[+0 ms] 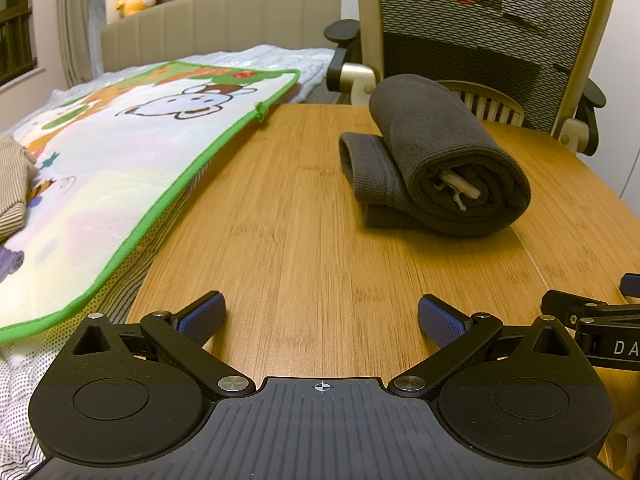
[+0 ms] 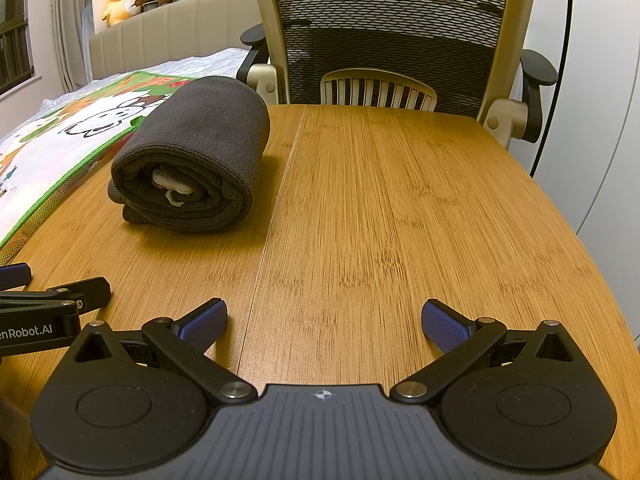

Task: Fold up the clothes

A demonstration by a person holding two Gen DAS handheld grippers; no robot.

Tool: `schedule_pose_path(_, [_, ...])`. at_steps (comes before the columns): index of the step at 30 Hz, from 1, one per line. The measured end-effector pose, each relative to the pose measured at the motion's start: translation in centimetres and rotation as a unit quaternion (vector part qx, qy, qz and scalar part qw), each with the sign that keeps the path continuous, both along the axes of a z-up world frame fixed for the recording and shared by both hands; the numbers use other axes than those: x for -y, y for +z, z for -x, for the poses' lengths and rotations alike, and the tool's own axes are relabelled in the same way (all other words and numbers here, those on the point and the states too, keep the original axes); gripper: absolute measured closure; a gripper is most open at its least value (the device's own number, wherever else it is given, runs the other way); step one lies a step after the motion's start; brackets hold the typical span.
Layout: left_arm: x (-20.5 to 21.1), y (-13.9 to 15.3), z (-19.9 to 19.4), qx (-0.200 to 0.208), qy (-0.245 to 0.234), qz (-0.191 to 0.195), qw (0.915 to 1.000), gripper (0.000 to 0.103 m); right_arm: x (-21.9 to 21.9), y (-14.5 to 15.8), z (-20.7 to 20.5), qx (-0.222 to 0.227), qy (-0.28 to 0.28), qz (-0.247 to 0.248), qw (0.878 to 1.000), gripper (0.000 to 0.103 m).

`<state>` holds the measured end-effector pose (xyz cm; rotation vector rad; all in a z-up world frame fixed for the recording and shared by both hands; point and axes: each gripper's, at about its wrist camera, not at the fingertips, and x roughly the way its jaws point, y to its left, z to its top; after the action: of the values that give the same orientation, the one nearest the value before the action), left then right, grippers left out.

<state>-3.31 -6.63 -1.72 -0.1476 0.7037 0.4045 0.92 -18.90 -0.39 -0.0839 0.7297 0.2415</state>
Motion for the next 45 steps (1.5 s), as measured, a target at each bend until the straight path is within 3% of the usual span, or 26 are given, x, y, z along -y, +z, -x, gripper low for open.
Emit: schedule_pose_path(45, [0.06, -0.01, -0.05, -0.004, -0.001, -0.002, 1.0000, 0.000, -0.17, -0.01, -0.04, 0.001, 0.001, 0.000, 1.000, 0.000])
